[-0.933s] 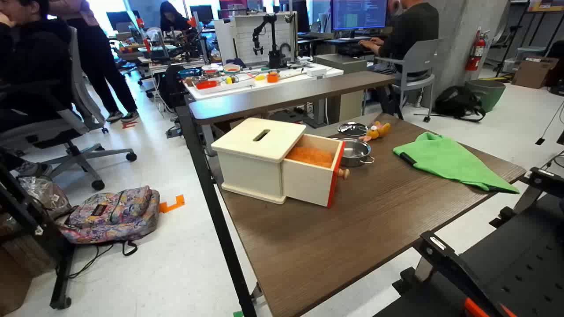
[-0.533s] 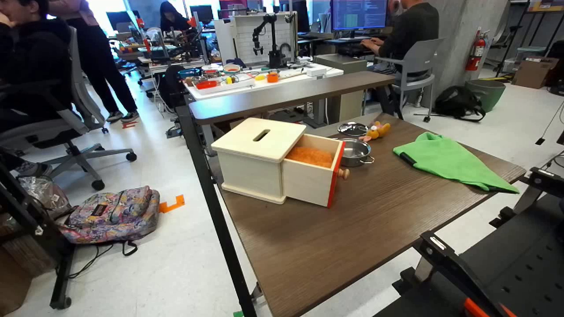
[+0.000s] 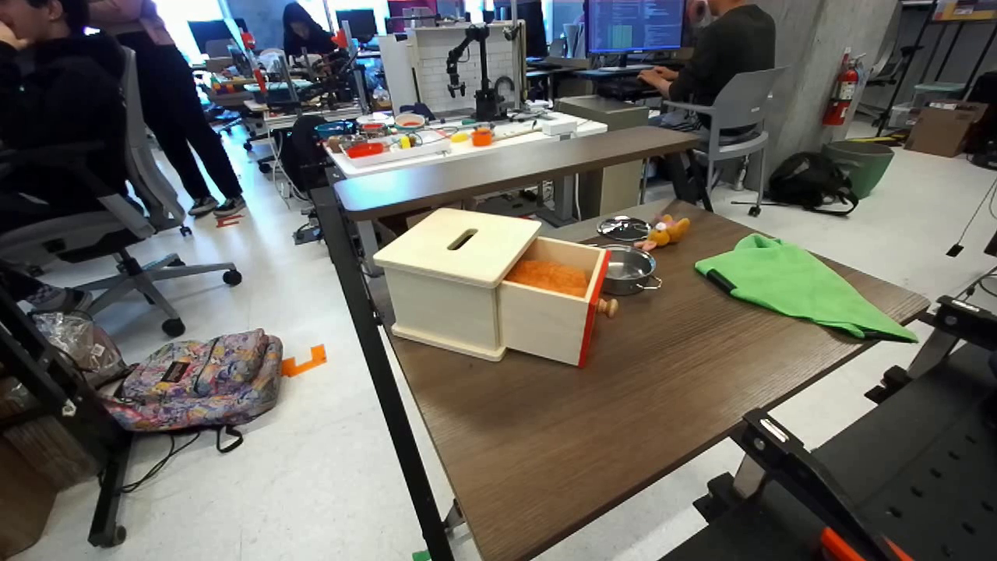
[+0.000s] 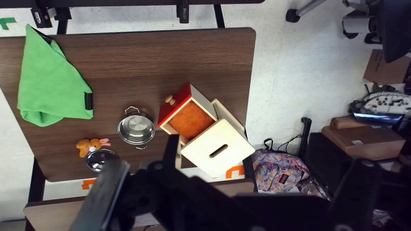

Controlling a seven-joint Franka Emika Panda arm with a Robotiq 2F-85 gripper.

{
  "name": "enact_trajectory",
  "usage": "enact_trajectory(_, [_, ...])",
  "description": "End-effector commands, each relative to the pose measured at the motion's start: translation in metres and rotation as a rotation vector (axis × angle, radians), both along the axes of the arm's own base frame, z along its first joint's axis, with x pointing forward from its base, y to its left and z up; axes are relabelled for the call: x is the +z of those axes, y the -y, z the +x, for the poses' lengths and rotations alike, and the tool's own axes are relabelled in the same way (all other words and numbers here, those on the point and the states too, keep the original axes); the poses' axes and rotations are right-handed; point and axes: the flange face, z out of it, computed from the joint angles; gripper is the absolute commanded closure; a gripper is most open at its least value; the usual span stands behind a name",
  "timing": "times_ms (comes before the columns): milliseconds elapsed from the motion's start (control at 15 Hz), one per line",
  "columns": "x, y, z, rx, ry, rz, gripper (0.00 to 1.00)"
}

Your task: Close the open drawer

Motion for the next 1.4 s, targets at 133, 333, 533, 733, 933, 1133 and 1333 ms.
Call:
enact_trajectory(133, [-0.058, 0.052, 0.01, 0.134, -0.048, 0.016, 0.0])
enact_trajectory(333, [-0.105, 0.078, 0.013, 0.212, -0.145, 0.024, 0.0])
enact_trajectory(533, [-0.146, 0.096, 0.02, 0.331, -0.215, 0.037, 0.0])
enact_trajectory(733, [-0.187, 0.112, 0.033, 0.396, -0.261, 0.02, 0.0])
enact_trajectory(933, [-0.222, 0.121, 0.05, 0.401, -0.273, -0.045, 0.0])
enact_trajectory(1133, [-0.258, 0.131, 0.063, 0.41, -0.273, -0.129, 0.0])
enact_trajectory(1333, [-0.292, 0.14, 0.075, 0.429, -0.235, -0.204, 0.0])
